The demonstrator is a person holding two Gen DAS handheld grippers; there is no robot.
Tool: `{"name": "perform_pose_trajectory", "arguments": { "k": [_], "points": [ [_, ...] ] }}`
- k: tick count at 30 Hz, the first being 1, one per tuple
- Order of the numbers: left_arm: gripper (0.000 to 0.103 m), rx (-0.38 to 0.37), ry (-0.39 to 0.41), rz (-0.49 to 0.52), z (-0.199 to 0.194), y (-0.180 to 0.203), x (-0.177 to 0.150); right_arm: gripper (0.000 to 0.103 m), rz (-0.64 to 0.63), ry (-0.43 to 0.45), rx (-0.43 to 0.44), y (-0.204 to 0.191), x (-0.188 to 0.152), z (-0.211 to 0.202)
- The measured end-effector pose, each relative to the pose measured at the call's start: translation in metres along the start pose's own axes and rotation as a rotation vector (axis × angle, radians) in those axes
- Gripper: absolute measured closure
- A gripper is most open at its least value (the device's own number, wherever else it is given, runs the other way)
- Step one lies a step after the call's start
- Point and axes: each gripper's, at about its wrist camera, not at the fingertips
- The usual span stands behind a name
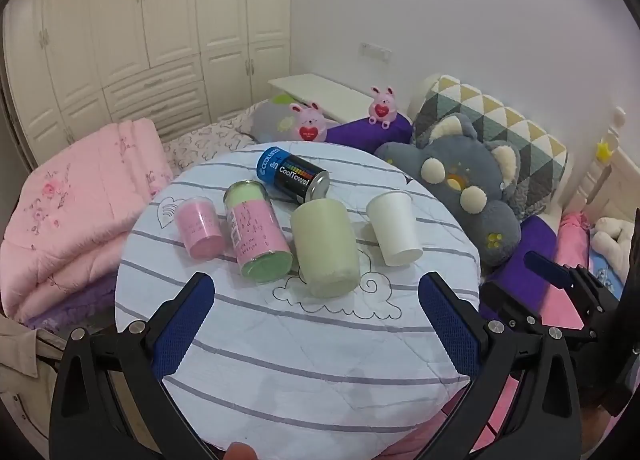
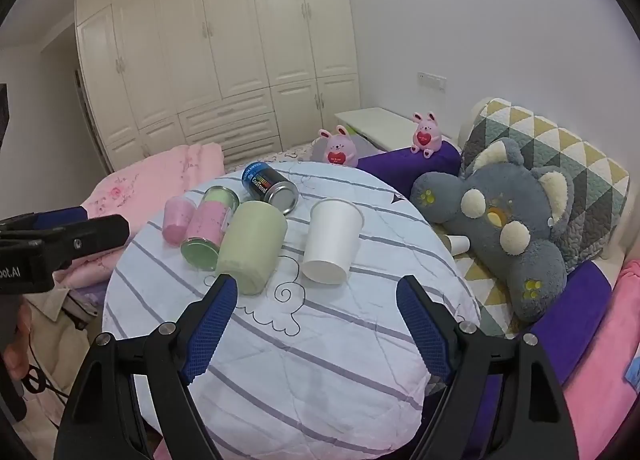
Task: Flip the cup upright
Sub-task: 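Move the left gripper toward the blue-and-black cup lying on its side, then grasp the blue-and-black cup with the left gripper and lift it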
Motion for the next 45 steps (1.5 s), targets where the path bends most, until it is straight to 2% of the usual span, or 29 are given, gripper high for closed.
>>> {"name": "perform_pose_trajectory", "arguments": {
  "k": [7, 9, 13, 16, 21, 27, 33, 38, 41, 45],
  "points": [
    [0.000, -0.019, -0.024, -0.018, 0.018, -0.002, 0.015, 0.020, -0.009, -0.016, 0.004, 0.001, 0.015, 0.018],
    [0.000, -0.020, -0.010, -0.038, 0.024, -0.003, 0.022, 0.020, -0.031, -0.029, 0.014, -0.001, 0.022, 0.027],
    [0.000, -0.039, -0.034, -0.054, 0.040, -0.004, 0.040, 0.020, -0.083, -0.054, 0.011, -0.009, 0.036, 0.047],
    [0.000, -0.041, -0.065, -0.083, 0.057, -0.004, 0.058, 0.020, -0.090, -0.068, 0.025, -0.009, 0.050, 0.062],
    [0.000, -0.057, -0.146, -0.189, 0.096, -0.012, 0.093, 0.020, -0.082, -0.082, 0.023, 0.000, 0.071, 0.083],
    [0.000, -0.066, -0.234, -0.284, 0.150, -0.013, 0.118, 0.020, -0.083, -0.143, 0.021, 0.019, 0.105, 0.129],
    [0.000, -0.035, -0.317, -0.314, 0.193, -0.011, 0.131, 0.020, -0.072, -0.219, 0.066, 0.035, 0.125, 0.172],
    [0.000, 0.005, -0.361, -0.392, 0.218, -0.018, 0.137, 0.020, -0.083, -0.279, 0.099, 0.043, 0.135, 0.199],
    [0.000, 0.052, -0.356, -0.409, 0.225, -0.019, 0.139, 0.020, -0.097, -0.290, 0.119, 0.044, 0.137, 0.207],
    [0.000, 0.081, -0.310, -0.424, 0.223, -0.015, 0.144, 0.020, -0.102, -0.293, 0.139, 0.047, 0.140, 0.212]
  ]
}}
Point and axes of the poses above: each gripper's, at about its wrist camera, not at the fingertips, and z roughly the way its jaws point, y to its right, x to its top, and after that the axes turned 7 degrees about x, right-handed
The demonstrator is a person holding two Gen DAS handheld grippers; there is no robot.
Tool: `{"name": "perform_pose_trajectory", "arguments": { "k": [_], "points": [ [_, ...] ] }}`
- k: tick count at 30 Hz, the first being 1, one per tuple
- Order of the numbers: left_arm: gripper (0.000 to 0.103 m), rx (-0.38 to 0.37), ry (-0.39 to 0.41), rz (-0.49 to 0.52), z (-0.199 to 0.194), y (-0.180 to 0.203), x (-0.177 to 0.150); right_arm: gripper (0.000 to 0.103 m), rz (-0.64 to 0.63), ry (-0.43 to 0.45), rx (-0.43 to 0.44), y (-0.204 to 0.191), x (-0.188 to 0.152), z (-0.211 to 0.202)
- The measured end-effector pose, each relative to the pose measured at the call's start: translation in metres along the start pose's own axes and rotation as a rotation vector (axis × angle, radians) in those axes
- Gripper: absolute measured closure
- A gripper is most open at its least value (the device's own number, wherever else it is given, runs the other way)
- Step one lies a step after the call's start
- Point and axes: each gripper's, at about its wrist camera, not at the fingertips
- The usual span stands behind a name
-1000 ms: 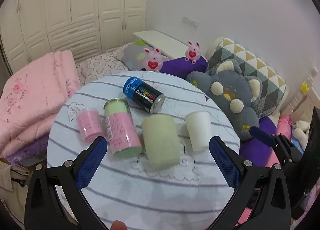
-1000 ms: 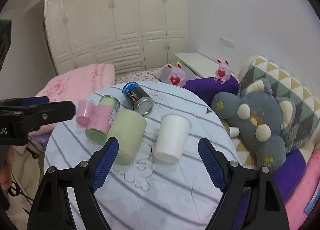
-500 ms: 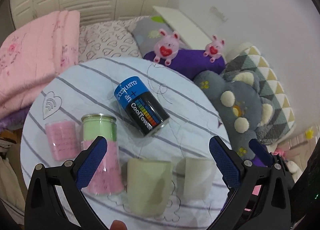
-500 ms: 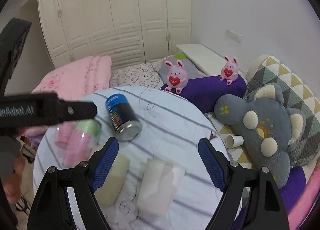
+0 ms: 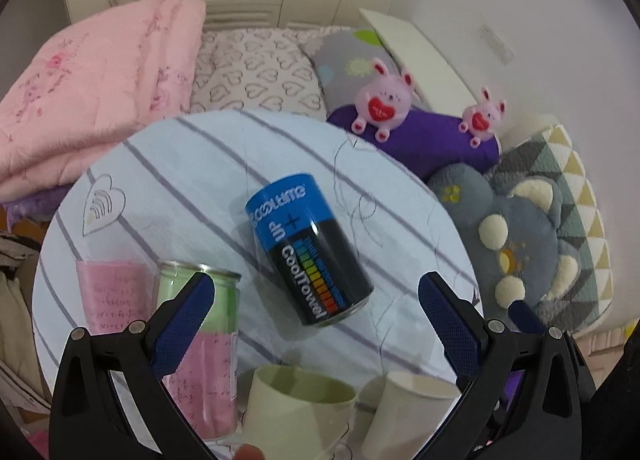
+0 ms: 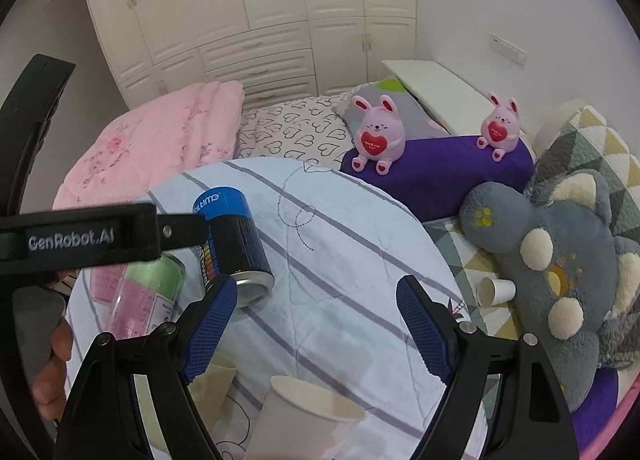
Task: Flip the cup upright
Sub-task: 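Grasp the blue-and-black cup with the left gripper and lift it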
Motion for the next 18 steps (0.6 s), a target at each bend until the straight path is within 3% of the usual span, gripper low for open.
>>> {"name": "perform_pose_trajectory", "arguments": {
  "k": [2, 6, 18],
  "points": [
    [0.000, 0.023, 0.037, 0.030, -0.001, 0.008, 0.002, 0.020, 0.002, 0.001, 0.013, 0.002, 0.001, -0.001],
    [0.000, 0.050, 0.029, 0.027, 0.008, 0.016, 0.006, 0.020, -0.007, 0.000, 0.012, 0.004, 0.001, -0.001],
    [0.000, 0.062, -0.110, -0.017, 0.050, 0.033, 0.018, 0.020, 0.011, -0.022, 0.014, 0.020, -0.001, 0.006]
  ]
}}
Point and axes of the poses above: each gripper's, at about its wrist camera, not at the fingertips, and z roughly the way its jaws point, y to its right, x to its top, and after that the axes turned 7 degrees about x, right-handed
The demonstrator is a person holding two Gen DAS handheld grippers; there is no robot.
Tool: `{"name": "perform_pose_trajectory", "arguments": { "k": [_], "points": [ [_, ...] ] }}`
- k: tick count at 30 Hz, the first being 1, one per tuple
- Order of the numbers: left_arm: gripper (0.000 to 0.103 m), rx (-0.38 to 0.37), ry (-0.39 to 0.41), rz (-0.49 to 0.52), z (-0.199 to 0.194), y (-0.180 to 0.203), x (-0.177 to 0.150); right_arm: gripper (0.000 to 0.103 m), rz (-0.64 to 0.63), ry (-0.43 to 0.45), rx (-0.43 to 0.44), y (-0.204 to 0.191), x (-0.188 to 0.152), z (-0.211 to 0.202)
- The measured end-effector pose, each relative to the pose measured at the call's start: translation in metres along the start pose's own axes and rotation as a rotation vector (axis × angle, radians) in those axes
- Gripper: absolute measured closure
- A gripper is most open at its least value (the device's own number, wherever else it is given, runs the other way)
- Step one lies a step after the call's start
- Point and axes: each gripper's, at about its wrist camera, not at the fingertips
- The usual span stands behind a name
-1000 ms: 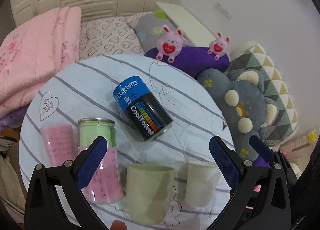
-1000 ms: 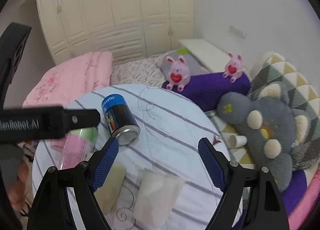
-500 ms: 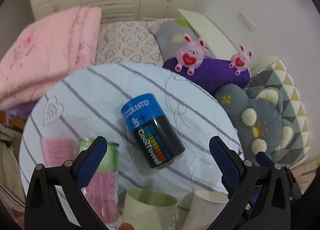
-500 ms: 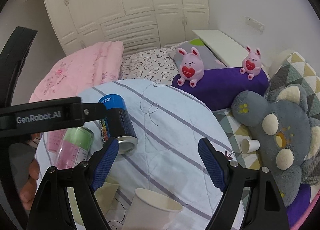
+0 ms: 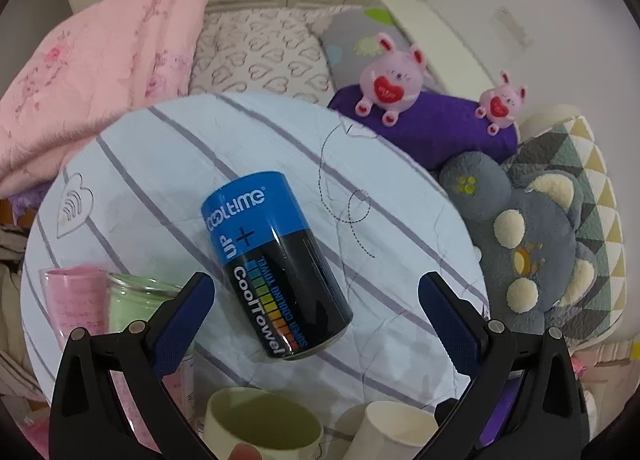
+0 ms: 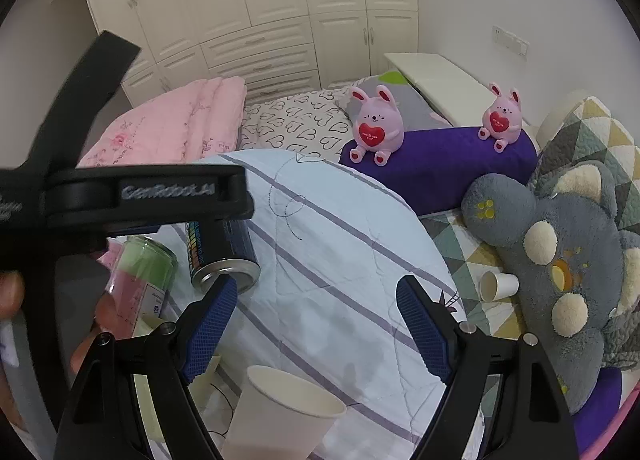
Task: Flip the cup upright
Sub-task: 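Grasp the blue-and-black cup with the left gripper and lift it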
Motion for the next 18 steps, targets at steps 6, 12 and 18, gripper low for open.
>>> {"name": "perform_pose_trajectory", "arguments": {
  "k": [6, 12, 18],
  "points": [
    [0.000, 0.015, -0.035, 0.010, 0.020, 0.008, 0.007, 0.020, 0.002, -0.026, -0.003, 0.006, 0.001, 0.015],
    [0.000, 0.035, -0.038, 0.008, 0.030, 0.011, 0.015, 0.020, 0.027, -0.049, -0.011, 0.014, 0.003, 0.028],
    [0.001, 0.063, -0.068, 0.006, 0.044, 0.007, 0.022, 0.020, 0.042, -0.064, -0.012, 0.017, 0.005, 0.033]
  ]
}}
Point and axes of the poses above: each gripper's, at about its wrist camera, not at the fingertips, and z roughly the way its jaws point, y to its right, x to its top, and after that the axes turned 7 degrees about x, right-handed
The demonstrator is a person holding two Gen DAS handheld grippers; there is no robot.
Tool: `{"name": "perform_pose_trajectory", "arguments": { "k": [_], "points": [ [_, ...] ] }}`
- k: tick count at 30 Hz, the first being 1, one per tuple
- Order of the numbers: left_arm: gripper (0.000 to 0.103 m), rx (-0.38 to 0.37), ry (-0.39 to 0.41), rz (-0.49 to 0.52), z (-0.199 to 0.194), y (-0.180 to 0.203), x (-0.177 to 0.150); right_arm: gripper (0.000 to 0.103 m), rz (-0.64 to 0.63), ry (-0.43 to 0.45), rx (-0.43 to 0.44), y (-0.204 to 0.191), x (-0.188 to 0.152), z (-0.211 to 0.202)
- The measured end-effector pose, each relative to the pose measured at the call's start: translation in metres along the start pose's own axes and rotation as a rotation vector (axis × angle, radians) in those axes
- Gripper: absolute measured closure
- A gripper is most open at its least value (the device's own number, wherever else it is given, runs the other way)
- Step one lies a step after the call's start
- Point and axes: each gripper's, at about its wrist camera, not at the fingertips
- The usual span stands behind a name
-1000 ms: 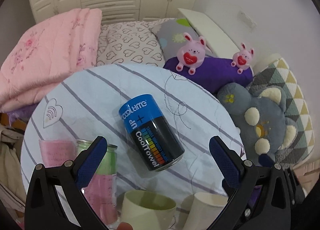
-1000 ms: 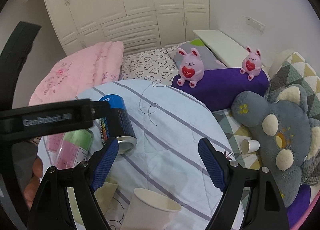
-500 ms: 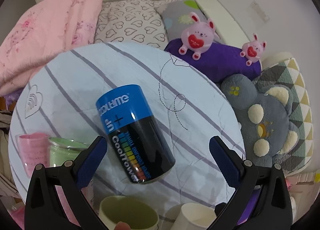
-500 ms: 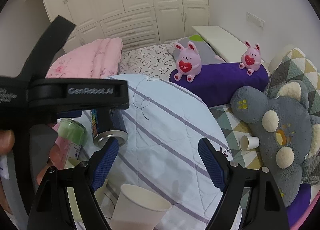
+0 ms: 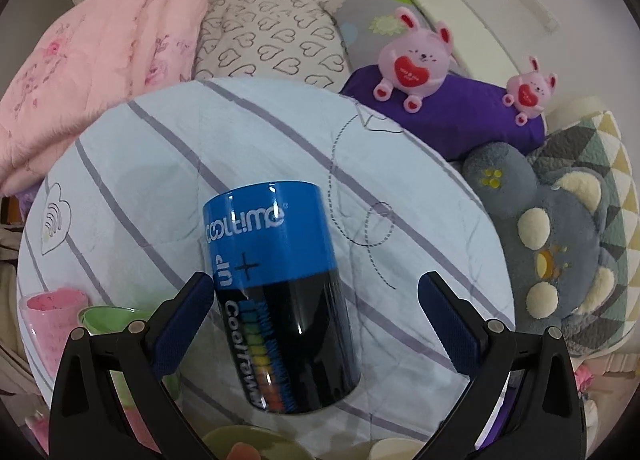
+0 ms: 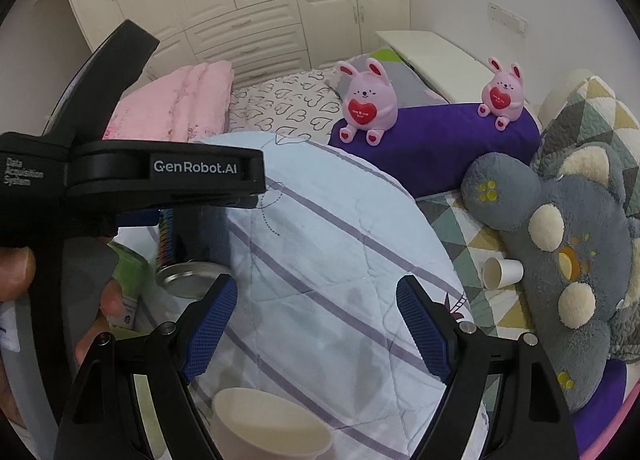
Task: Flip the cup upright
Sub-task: 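Grasp the blue-and-black cup with the left gripper and lift it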
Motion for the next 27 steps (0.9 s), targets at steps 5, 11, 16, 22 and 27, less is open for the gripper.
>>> {"name": "perform_pose_trajectory", "arguments": {
  "k": [5, 11, 16, 22, 27],
  "points": [
    [0.021, 0.003, -0.011, -0.042, 0.010, -0.011, -0.004, 0.020, 0.007, 0.002, 0.008, 0.002, 0.001, 0.001],
    [0.034, -0.012, -0.012, 0.002, 0.010, -0.009, -0.011, 0.020, 0.027, -0.001, 0.012, 0.005, -0.001, 0.001],
    [0.035, -0.032, 0.027, 0.023, -0.006, -0.009, -0.018, 0.020, 0.036, 0.003, 0.015, 0.004, -0.002, -0.001],
    [0.035, -0.030, 0.103, 0.058, -0.039, -0.012, -0.028, 0.020, 0.026, 0.026, 0.009, -0.007, -0.005, -0.014],
    [0.035, -0.053, 0.157, 0.085, -0.069, -0.017, -0.041, 0.020, 0.013, 0.057, -0.001, -0.023, -0.009, -0.033]
  ]
}}
Point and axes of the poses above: each gripper's, at about its wrist camera, not at the fingertips, and z roughly the way its jaws point, y to its right, x to its top, and after that the axes turned 7 degrees about x, right-handed
